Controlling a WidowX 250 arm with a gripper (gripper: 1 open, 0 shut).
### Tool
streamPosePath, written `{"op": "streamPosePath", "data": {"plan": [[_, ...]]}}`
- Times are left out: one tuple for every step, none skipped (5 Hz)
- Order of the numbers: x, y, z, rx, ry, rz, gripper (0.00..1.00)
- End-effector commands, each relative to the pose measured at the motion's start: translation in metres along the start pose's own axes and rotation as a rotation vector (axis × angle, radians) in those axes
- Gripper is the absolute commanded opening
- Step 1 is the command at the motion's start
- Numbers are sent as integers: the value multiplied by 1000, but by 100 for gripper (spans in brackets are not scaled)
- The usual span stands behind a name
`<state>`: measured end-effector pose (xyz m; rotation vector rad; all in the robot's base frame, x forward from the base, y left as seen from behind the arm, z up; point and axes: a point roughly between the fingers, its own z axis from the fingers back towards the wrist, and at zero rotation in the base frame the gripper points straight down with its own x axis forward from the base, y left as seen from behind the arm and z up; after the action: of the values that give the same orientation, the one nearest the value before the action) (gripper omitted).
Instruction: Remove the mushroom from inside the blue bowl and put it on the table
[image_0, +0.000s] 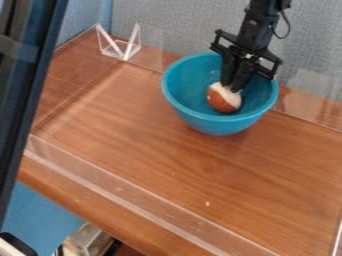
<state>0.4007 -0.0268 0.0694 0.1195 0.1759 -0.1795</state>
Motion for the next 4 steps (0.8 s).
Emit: {"op": "streamPosePath", "data": {"plan": [[-3, 6, 24, 3, -64, 22, 0], [-8, 7, 37, 9, -86, 34, 0], [-12, 9, 48, 15, -106, 45, 0], [-22, 13, 74, 30, -154, 74, 0]]}}
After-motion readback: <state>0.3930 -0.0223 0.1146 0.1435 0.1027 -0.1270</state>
